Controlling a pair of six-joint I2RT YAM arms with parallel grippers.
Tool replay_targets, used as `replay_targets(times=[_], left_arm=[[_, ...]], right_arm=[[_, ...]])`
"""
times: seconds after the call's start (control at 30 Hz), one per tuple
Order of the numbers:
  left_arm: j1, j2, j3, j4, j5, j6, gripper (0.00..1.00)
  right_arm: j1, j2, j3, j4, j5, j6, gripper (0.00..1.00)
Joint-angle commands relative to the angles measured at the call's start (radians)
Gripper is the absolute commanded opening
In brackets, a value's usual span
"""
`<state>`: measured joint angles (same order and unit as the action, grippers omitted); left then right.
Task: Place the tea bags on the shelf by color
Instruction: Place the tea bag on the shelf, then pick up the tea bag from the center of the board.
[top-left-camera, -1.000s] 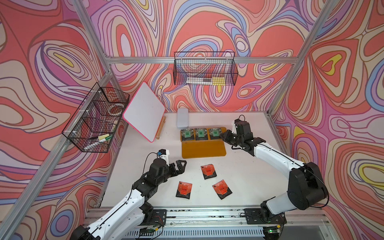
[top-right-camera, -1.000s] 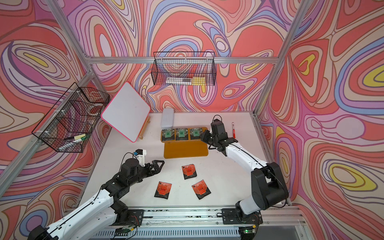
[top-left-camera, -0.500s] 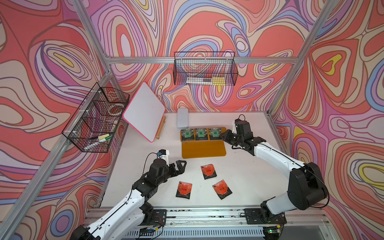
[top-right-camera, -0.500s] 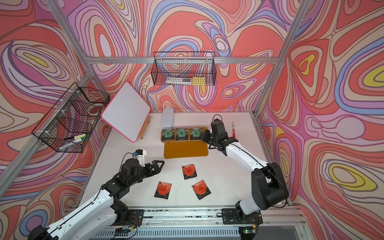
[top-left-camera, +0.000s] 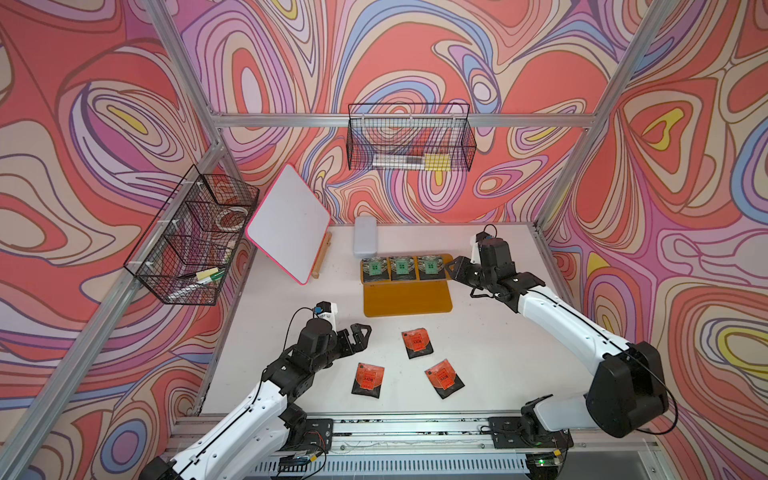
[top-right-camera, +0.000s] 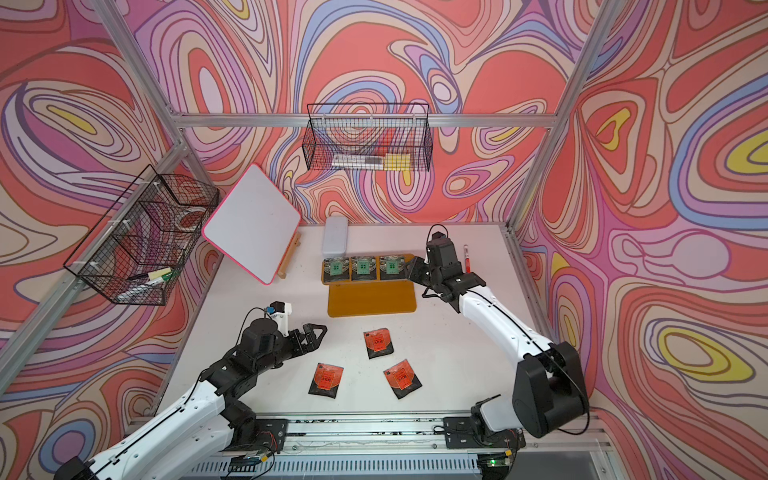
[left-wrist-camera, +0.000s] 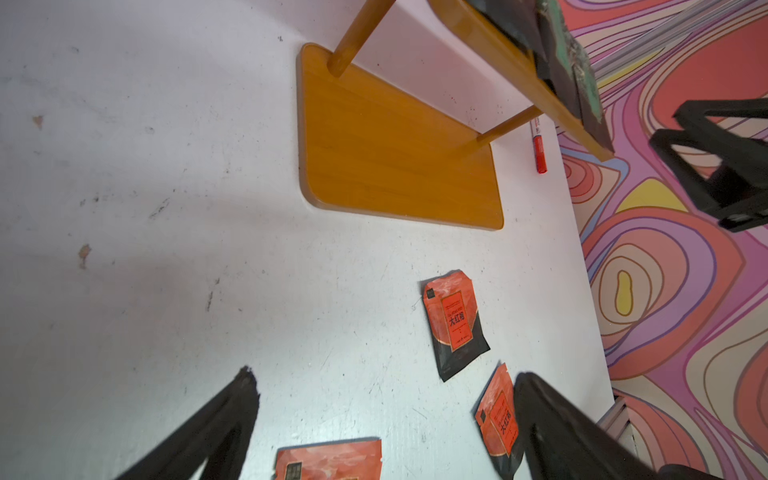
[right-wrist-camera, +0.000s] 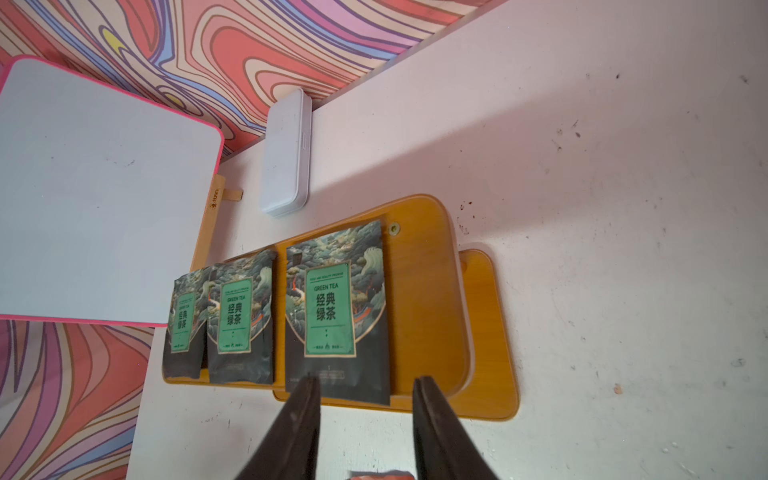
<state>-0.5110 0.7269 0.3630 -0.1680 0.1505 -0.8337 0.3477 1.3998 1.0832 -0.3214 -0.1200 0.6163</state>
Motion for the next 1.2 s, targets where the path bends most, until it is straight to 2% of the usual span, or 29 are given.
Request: replay_targets(times=[0.0, 0.27, 0.43, 0.83, 0.97, 1.17], left_arm=[[-0.003, -0.017, 0.065, -0.19, 0.005, 0.025, 0.99], [-0.015, -0.02, 0.087, -0.355, 0.086, 0.023, 0.99], [-0.082, -0.042, 0.075, -0.402, 0.074, -0.004, 0.99], [-0.251, -0.103, -0.054, -0.266, 0.099, -0.113, 0.99], [-0.292, -0.084, -0.07, -0.236, 0.083, -0.133, 0.99], [-0.338, -0.008, -0.067, -0.187, 0.084, -0.132, 0.99]], right_arm=[[-0.004, -0.05, 0.008, -0.072, -0.021, -0.075, 0.43], [-0.004, -0.215, -0.121, -0.081, -0.177, -0.084, 0.45], [0.004, -0.316, -0.226, -0.058, -0.266, -0.039, 0.46], [0.026, -0.466, -0.382, -0.056, -0.347, 0.032, 0.48], [0.05, -0.468, -0.431, -0.033, -0.366, 0.07, 0.48], [0.142, -0.426, -0.484, 0.03, -0.329, 0.132, 0.48]])
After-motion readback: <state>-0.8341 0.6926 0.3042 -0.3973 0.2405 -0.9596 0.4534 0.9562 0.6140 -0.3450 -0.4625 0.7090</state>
